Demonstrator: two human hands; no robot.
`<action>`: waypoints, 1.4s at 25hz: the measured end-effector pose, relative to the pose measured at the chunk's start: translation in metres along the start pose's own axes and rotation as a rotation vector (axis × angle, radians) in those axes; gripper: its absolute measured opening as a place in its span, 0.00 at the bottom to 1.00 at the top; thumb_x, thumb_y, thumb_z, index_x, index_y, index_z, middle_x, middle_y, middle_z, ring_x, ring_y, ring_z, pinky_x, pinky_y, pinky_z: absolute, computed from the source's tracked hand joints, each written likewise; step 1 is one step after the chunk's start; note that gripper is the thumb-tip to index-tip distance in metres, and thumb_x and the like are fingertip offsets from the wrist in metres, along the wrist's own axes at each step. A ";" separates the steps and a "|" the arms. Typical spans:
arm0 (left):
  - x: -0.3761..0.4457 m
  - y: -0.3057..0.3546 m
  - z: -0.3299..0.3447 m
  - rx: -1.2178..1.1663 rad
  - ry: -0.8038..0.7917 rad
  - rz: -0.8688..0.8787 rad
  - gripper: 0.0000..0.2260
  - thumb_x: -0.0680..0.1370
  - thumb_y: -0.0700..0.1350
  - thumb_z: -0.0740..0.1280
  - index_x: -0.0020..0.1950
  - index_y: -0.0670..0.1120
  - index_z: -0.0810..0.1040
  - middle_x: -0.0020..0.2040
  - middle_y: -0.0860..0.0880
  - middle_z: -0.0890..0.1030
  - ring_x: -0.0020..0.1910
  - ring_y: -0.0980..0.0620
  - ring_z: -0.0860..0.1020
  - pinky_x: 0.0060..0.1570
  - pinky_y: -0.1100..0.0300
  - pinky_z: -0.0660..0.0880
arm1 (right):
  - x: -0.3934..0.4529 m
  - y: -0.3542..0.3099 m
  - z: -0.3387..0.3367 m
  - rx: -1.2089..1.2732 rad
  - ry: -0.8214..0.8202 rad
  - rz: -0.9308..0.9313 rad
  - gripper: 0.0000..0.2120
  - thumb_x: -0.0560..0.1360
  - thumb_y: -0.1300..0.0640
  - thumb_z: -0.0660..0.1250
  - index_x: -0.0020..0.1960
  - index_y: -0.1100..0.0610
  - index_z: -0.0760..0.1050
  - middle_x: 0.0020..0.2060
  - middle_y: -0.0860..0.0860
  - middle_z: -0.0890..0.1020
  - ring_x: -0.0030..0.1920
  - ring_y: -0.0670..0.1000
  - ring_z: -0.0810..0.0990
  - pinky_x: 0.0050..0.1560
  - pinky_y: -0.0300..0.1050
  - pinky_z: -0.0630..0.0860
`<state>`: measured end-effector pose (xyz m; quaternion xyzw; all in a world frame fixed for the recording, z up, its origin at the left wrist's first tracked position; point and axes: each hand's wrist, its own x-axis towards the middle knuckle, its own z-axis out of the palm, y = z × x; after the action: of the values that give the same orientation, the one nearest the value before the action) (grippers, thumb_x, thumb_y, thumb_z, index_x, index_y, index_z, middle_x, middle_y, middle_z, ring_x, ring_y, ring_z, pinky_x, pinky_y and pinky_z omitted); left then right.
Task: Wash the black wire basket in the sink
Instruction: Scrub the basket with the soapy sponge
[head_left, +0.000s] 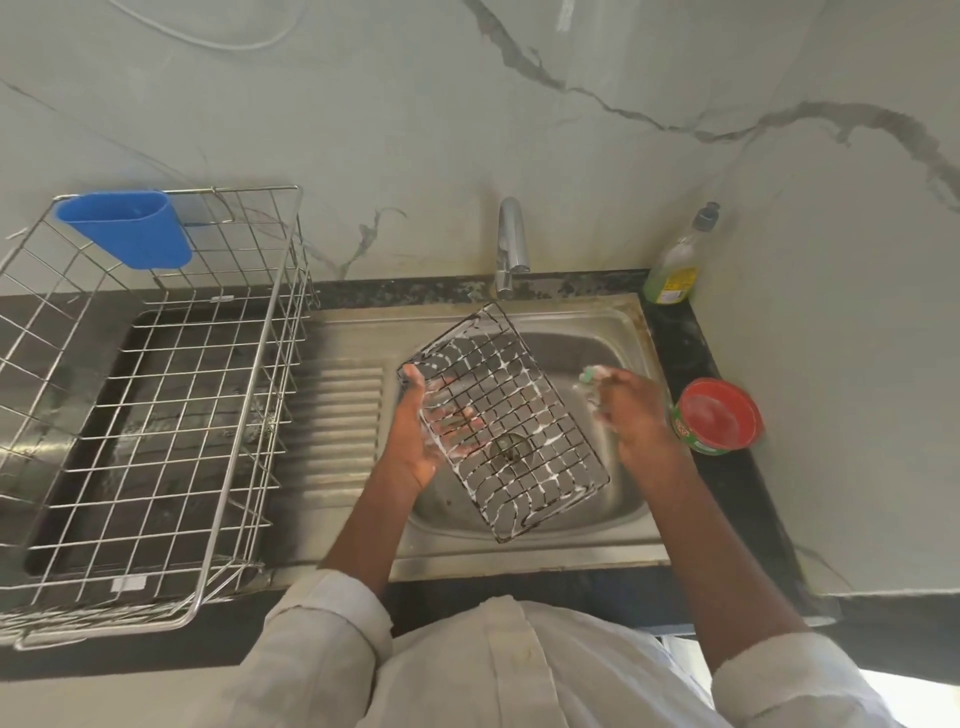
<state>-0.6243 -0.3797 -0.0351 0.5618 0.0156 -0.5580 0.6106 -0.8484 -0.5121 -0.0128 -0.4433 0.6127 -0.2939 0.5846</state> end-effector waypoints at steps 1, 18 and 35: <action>0.001 0.000 -0.001 -0.022 0.005 0.008 0.38 0.77 0.73 0.64 0.73 0.45 0.75 0.67 0.33 0.79 0.60 0.30 0.83 0.55 0.27 0.79 | -0.010 -0.010 0.001 -0.034 0.171 -0.142 0.10 0.81 0.64 0.66 0.56 0.53 0.84 0.51 0.53 0.87 0.50 0.51 0.85 0.43 0.40 0.80; 0.004 -0.008 0.022 -0.006 -0.077 0.039 0.39 0.79 0.75 0.46 0.56 0.46 0.83 0.41 0.48 0.88 0.42 0.52 0.88 0.38 0.57 0.84 | -0.043 -0.016 0.162 -0.495 -0.036 -0.389 0.12 0.78 0.67 0.68 0.55 0.56 0.86 0.44 0.51 0.88 0.36 0.46 0.82 0.33 0.32 0.75; 0.014 -0.004 0.029 -0.036 -0.007 0.119 0.53 0.61 0.86 0.59 0.70 0.48 0.81 0.64 0.41 0.84 0.58 0.39 0.85 0.57 0.38 0.82 | -0.041 -0.004 0.118 -0.638 -0.071 -0.336 0.10 0.78 0.66 0.70 0.53 0.55 0.86 0.49 0.49 0.88 0.33 0.40 0.80 0.30 0.34 0.75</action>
<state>-0.6397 -0.4083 -0.0365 0.5486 -0.0100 -0.5225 0.6526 -0.7353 -0.4590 -0.0080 -0.7077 0.5716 -0.1644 0.3814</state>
